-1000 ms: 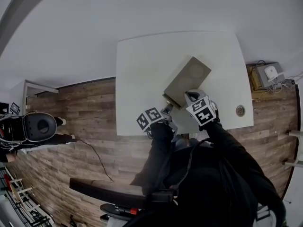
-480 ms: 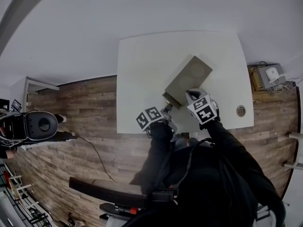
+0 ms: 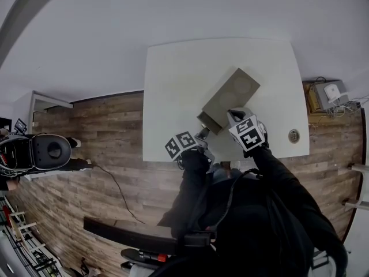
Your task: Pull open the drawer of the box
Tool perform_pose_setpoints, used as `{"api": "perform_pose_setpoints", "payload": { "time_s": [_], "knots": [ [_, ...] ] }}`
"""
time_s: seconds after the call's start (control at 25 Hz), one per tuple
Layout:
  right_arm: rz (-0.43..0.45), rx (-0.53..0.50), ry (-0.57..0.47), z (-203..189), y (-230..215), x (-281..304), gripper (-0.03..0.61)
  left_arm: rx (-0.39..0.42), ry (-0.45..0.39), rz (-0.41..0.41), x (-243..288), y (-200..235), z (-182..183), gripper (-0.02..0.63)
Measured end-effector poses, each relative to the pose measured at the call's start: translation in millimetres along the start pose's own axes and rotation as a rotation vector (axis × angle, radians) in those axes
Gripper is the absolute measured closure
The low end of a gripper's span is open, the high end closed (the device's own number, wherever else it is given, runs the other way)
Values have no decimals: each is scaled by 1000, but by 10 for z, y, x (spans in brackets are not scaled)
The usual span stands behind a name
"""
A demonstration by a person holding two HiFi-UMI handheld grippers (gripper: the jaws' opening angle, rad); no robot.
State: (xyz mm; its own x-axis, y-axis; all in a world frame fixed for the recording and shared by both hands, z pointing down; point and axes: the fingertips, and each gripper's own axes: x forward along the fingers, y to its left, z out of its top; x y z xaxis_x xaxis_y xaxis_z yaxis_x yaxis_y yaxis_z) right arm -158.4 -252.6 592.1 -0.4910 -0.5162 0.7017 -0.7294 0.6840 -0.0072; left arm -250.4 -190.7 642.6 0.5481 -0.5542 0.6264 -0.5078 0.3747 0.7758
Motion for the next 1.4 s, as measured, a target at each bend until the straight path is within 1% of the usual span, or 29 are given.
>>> {"api": "perform_pose_setpoints", "payload": {
  "time_s": [0.8, 1.28, 1.4],
  "knots": [
    [-5, 0, 11, 20, -12, 6, 588, -7, -16, 5, -97, 76, 10, 592],
    [-6, -6, 18, 13, 4, -2, 588, -25, -23, 17, -151, 115, -11, 592],
    [-4, -22, 2, 43, -4, 12, 588, -25, -23, 18, -150, 119, -11, 592]
  ]
}}
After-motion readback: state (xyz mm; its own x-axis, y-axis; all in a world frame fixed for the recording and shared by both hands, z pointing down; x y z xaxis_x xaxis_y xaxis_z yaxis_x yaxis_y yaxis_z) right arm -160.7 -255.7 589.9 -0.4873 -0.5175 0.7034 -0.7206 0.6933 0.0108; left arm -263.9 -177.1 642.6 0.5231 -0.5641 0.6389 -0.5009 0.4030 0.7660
